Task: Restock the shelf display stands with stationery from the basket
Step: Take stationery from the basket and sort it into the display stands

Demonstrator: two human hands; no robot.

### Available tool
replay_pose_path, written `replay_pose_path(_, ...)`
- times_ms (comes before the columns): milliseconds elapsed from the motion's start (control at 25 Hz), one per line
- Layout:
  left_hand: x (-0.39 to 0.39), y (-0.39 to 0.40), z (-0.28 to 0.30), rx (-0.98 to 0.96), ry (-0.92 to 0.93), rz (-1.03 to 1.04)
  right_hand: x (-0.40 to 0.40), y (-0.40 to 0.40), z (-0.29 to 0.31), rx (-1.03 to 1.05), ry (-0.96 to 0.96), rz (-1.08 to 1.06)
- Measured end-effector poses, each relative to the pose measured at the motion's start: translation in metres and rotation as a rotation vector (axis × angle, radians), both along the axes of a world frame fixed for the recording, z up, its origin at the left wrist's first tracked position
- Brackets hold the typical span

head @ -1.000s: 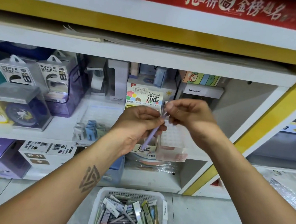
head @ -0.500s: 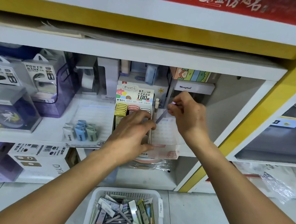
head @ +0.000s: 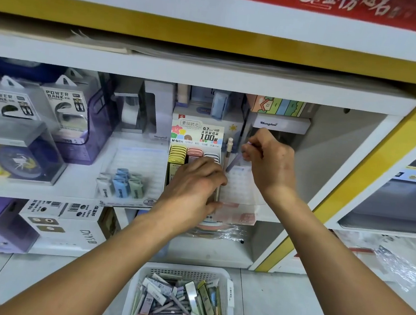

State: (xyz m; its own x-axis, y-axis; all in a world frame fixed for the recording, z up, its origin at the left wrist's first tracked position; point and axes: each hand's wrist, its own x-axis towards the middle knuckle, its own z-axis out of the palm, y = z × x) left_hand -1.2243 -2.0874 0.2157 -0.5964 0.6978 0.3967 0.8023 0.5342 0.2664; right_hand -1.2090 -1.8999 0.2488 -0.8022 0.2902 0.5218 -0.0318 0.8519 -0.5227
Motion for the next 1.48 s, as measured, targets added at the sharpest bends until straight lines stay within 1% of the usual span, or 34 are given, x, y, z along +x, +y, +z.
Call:
replay_pose_path(160,0.0,0.0,-0.001,0.006,-0.01,0.019,-0.001,-0.001,-0.003,0.052,-0.023,0.046)
replay_pose_path(320,0.0,0.001,-0.003,0.009,-0.017,0.029,-0.004,-0.001,-0.002,0.041,-0.045,0.104)
replay_pose_path(400,0.0,0.001,-0.004,0.007,-0.011,0.035,-0.005,-0.002,-0.001,0.098,-0.046,0.139)
replay_pose_path(480,0.001,0.001,-0.004,0.006,-0.006,0.039,-0.004,-0.004,-0.003,0.181,-0.097,0.15)
replay_pose_path(560,0.002,0.001,-0.004,0.003,-0.016,0.04,-0.002,-0.005,-0.004,0.201,-0.18,0.145)
replay_pose_path(640,0.003,0.001,-0.001,0.0,-0.025,0.039,0.001,-0.007,-0.004,0.172,-0.26,0.123)
replay_pose_path(720,0.006,0.0,0.004,0.002,-0.02,0.038,0.008,-0.01,0.002,0.12,-0.288,0.082)
replay_pose_path(840,0.022,-0.006,0.012,0.097,0.06,0.051,0.032,-0.028,0.016,-0.002,-0.162,0.103)
replay_pose_path(920,0.037,-0.017,0.012,0.095,0.034,0.08,0.054,-0.046,0.02,-0.049,-0.135,0.137)
replay_pose_path(960,0.045,-0.024,0.009,0.051,-0.033,0.091,0.065,-0.056,0.016,-0.05,-0.169,0.163)
replay_pose_path(1000,0.053,-0.032,0.004,-0.037,-0.121,0.101,0.076,-0.065,0.008,-0.042,-0.238,0.198)
replay_pose_path(1080,0.065,-0.046,-0.012,-0.258,-0.297,0.105,0.096,-0.08,-0.023,0.006,-0.474,0.27)
replay_pose_path(1160,0.078,-0.062,-0.04,-0.509,-0.429,0.092,0.119,-0.096,-0.071,0.105,-0.741,0.31)
replay_pose_path(1240,0.09,-0.077,-0.073,-0.69,-0.528,0.08,0.14,-0.107,-0.127,0.154,-0.933,0.314)
replay_pose_path(1360,0.106,-0.095,-0.131,-0.789,-0.629,0.117,0.165,-0.11,-0.203,0.11,-1.13,0.266)
replay_pose_path(1480,0.118,-0.105,-0.184,-0.864,-0.71,0.13,0.18,-0.104,-0.258,0.036,-1.22,0.167)
